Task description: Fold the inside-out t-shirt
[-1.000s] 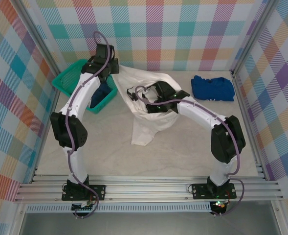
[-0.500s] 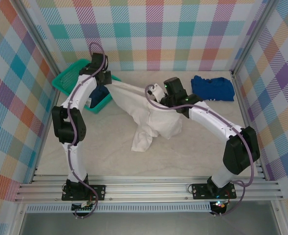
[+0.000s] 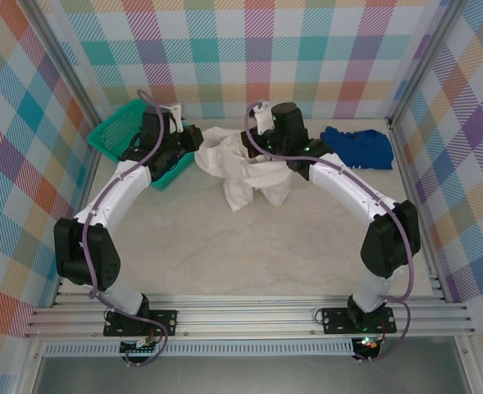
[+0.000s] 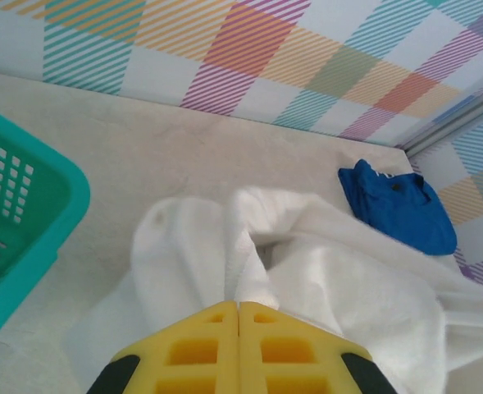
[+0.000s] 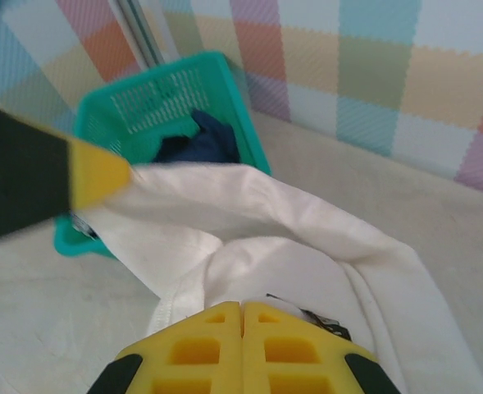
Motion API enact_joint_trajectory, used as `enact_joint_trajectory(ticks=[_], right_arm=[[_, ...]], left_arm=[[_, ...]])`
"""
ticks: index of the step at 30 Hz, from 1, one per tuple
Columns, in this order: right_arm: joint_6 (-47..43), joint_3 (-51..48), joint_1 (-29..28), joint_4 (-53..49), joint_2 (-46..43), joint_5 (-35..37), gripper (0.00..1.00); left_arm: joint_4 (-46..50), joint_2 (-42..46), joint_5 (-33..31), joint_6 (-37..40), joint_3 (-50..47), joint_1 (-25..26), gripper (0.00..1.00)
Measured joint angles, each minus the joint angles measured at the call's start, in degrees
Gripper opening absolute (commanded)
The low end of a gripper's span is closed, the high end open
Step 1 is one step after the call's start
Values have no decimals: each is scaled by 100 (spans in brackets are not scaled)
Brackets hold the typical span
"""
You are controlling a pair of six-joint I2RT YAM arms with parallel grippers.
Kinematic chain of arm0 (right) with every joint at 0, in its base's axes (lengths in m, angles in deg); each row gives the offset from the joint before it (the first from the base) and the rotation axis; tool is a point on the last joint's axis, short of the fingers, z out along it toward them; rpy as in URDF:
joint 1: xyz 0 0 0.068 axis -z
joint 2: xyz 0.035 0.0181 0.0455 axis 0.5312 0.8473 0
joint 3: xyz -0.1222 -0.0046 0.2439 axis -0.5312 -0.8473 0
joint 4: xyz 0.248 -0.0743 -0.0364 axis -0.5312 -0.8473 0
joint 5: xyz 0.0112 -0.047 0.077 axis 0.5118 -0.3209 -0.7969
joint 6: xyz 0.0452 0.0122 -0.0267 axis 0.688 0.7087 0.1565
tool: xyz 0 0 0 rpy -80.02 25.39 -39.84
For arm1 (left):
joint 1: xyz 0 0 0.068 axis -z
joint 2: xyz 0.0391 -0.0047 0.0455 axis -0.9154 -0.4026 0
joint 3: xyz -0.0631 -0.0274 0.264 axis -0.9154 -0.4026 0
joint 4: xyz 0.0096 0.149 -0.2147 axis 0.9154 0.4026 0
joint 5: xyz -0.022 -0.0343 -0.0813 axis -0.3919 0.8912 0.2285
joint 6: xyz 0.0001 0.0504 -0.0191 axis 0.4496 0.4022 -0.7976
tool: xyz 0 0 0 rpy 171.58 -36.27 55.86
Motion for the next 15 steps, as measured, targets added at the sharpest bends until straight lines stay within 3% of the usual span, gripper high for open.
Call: enact_joint_trajectory(ticks=[12,13,15], right_arm=[[1084,-354,833,1567,-1233,-1582,0],[1126,-400,852,1703,-1276,-1659,0],[1196,-535,841,1950,-1318,-1832,0]], left_arm=[[-146,-240,-457,-136,-1893,640,0],[-153,-234,-483,-136,-1965,664,4],[-280,-170,-577,-133,-2105,691,24]])
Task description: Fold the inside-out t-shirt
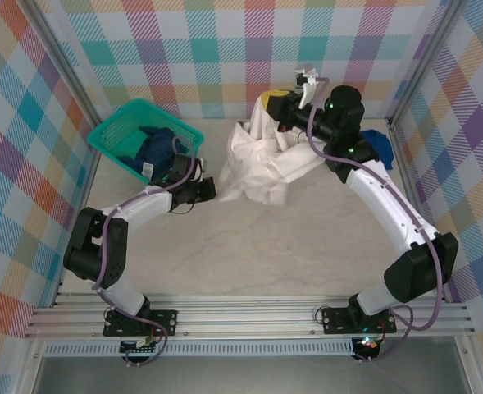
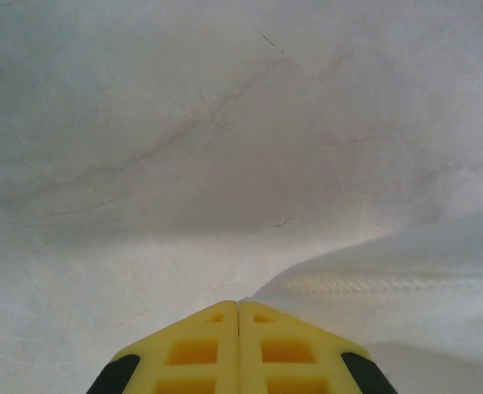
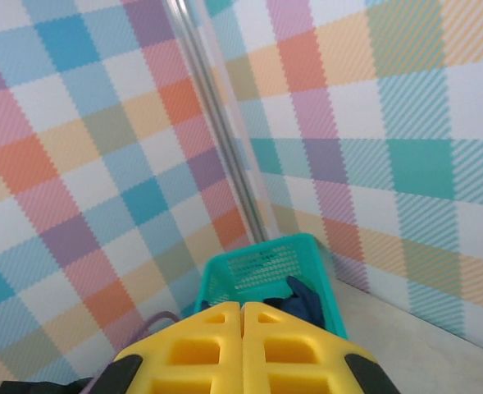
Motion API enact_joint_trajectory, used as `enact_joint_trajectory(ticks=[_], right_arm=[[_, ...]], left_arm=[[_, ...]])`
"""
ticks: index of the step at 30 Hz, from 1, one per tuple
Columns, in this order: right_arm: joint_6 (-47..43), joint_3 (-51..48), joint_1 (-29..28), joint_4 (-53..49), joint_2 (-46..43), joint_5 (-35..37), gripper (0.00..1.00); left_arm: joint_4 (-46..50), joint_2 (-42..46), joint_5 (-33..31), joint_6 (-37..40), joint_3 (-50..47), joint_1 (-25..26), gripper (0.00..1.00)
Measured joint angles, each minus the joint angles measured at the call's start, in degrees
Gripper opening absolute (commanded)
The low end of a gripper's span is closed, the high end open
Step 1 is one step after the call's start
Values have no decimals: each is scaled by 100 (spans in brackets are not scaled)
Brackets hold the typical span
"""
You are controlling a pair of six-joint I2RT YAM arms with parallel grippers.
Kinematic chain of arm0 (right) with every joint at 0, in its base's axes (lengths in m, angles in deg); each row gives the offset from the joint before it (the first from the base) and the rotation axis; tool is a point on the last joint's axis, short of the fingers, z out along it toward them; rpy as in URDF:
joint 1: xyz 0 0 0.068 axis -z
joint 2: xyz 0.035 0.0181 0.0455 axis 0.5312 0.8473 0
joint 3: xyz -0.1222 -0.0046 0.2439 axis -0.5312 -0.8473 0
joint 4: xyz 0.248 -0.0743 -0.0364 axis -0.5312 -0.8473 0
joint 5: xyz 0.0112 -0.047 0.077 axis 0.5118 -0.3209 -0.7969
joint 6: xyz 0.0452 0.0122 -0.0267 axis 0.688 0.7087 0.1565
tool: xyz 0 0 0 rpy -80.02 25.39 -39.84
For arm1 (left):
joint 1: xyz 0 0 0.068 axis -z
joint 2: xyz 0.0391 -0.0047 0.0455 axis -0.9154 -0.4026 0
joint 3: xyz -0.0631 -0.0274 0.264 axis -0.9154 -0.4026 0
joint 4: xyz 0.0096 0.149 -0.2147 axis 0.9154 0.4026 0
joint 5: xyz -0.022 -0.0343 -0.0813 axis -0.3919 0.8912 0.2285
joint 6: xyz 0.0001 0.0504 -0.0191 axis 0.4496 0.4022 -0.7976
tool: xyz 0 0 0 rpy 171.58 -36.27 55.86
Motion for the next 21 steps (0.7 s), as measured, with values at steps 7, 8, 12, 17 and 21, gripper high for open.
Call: enact_joint_trajectory(ticks=[7,8,12,17,21], right_arm=[[-310,-354,-76,-162,39,-125,0],[-356,-382,-79,-208,42,-136,0],[-542,-442,-90,-306,66,-188,0],[-660,-487,-127,-350,107,-236,0],[-745,-487,-153,-385,157,-234,0]], left_arm=[[-273,1364,-129,-297,-413,0,63],[-356,1556,-50,-367,-400,0,66],[-658,1808,573,-802,-166,0,71],[-1014,1241,1316,-1364,256,46,72],[-1117,791,1650,-1635,584,146,71]])
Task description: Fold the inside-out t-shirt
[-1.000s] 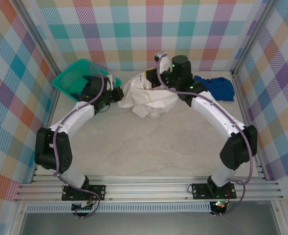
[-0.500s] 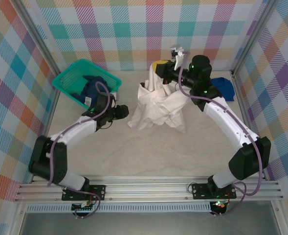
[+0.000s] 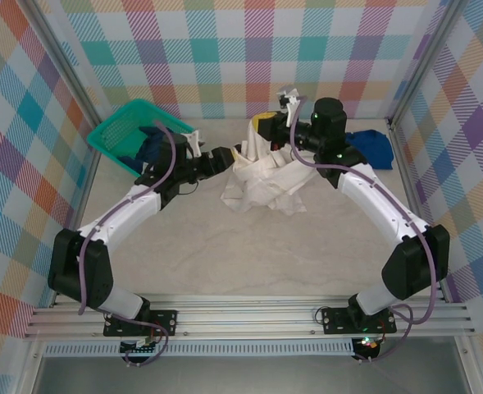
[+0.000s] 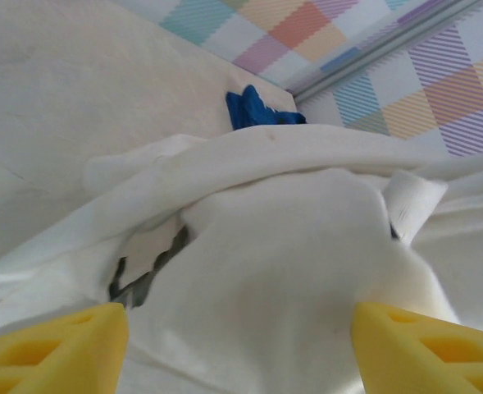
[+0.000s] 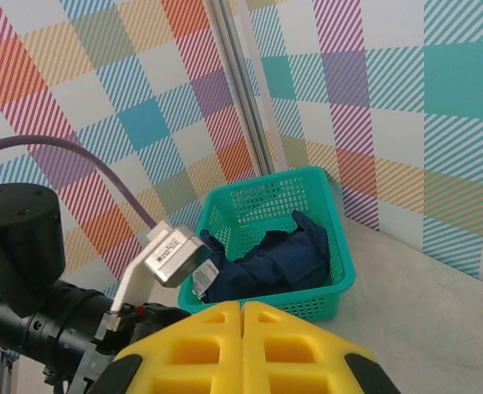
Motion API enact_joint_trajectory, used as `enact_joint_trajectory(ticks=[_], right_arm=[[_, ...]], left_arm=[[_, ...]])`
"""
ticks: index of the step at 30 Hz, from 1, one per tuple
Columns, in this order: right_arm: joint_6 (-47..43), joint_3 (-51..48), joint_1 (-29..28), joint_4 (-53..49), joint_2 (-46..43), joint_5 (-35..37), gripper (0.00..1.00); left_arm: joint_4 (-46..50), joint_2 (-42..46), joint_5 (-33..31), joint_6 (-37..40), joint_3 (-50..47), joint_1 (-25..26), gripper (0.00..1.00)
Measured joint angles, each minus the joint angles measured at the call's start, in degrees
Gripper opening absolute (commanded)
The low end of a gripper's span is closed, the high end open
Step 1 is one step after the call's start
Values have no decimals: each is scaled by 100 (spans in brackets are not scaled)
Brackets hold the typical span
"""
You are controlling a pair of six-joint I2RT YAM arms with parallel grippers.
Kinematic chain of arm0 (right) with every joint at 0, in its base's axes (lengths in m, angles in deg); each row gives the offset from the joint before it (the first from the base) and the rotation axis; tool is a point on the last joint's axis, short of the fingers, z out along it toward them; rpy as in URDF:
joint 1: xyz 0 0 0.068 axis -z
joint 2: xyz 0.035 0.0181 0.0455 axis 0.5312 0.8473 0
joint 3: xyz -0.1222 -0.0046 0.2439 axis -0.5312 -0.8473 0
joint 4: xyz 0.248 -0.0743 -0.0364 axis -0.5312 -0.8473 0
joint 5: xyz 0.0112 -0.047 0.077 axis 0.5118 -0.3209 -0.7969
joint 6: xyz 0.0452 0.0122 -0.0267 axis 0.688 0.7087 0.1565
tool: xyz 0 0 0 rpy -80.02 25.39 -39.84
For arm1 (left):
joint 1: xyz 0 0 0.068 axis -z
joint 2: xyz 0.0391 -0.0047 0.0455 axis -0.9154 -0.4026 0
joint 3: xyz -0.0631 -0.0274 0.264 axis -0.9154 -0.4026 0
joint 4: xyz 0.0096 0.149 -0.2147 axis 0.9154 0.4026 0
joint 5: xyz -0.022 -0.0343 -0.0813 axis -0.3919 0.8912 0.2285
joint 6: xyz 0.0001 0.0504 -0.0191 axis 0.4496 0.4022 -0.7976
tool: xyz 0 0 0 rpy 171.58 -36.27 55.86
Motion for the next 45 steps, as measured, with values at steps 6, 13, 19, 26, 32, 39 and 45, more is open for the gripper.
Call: enact_joint_trajectory(ticks=[6,13,19,26,32,39,45], right_arm=[[-46,0,0,-70,131,-15,0],[-85,-2,-28,-118,251,-57,0],[162,229,-37,-138,280,15,0],[1093,699,-37,743,282,649,0],[1556,710,-48,1099,310,494,0],[1390,708,72,859,267,-168,0],[459,863,142,-483,87,-968,0]], left_arm=[[-166,-74,170,-234,44,92,72],[-264,-76,160,-295,57,129,56],[-140,-619,-105,-116,358,192,3],[-332,-684,-573,-20,-815,201,0],[-557,-678,-1036,50,-1585,295,7],[-431,396,-1792,551,-2341,308,57],[-616,1954,-1611,1113,-2354,310,68]])
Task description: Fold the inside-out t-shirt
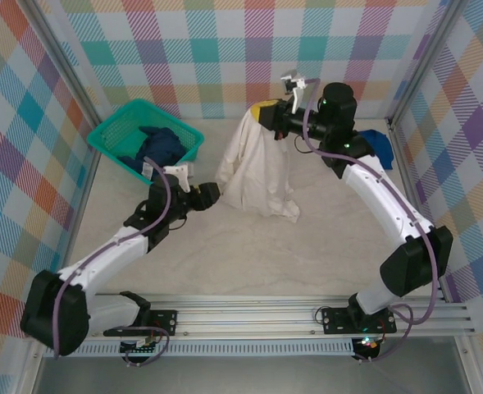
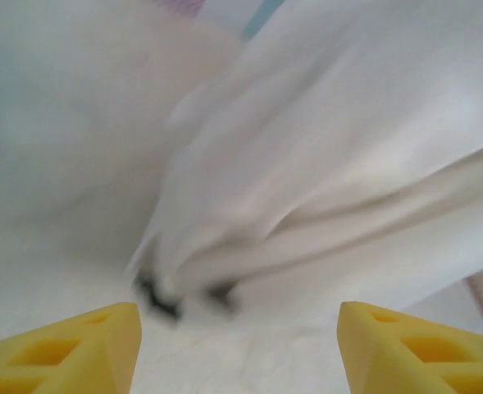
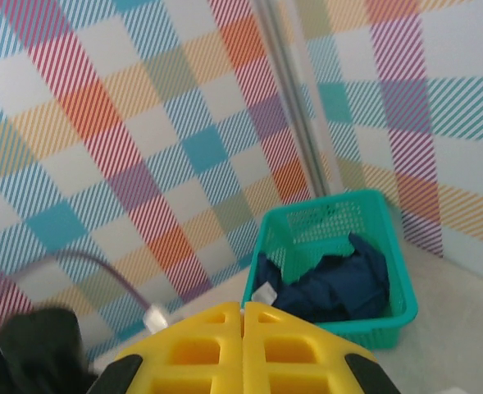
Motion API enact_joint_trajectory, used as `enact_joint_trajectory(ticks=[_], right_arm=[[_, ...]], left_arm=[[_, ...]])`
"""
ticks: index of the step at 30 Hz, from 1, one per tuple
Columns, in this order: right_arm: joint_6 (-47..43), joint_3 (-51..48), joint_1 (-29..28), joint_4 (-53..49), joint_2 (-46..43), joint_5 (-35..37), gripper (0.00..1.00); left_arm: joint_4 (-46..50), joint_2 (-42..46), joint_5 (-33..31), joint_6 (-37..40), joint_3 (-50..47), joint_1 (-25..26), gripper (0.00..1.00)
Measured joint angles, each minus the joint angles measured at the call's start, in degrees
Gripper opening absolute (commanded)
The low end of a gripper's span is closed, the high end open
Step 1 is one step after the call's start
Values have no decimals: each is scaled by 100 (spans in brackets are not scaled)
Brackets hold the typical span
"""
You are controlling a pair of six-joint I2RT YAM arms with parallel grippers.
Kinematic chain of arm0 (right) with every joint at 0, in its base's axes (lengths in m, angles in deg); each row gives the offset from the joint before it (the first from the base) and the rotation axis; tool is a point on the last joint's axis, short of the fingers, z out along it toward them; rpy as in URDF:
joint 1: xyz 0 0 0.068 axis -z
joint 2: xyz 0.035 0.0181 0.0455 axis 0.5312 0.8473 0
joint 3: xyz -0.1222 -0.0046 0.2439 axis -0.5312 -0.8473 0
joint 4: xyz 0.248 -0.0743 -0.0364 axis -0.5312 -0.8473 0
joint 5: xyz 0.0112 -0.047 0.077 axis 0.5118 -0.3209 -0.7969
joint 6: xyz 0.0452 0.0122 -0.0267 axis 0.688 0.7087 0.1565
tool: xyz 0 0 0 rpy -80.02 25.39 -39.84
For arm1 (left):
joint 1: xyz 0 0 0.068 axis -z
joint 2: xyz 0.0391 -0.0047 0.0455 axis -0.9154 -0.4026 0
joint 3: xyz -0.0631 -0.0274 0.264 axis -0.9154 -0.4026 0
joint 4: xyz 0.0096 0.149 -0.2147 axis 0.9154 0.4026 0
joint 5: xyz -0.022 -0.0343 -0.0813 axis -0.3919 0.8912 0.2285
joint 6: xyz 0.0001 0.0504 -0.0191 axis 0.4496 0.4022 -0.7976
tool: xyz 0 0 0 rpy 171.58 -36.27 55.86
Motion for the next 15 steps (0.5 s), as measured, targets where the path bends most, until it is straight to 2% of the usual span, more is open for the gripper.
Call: enact_joint_trajectory(ticks=[4,6,7,9,12,13,15], right_arm=[[-503,-17,0,-772,-208,-256,0],[-638,-72,0,-988,-354,-334,0],[-682,-98,0,-1060,-420,-372,0],[-748,-153,0,-1169,-535,-400,0],[-789,-313,4,-1298,-699,-328,0],[-800,-356,7,-1381,-743,-260,0],[-822,-363,17,-1478,-756,-109,0]], left_arm=[[-20,-289,363,396,813,31,71],[63,-684,557,658,1338,129,67],[146,-896,592,761,1587,205,63],[273,-1276,691,946,1954,363,46],[420,-1567,798,1147,2103,461,17],[481,-1613,815,1224,2107,481,3],[632,-1670,813,1285,2168,485,0]])
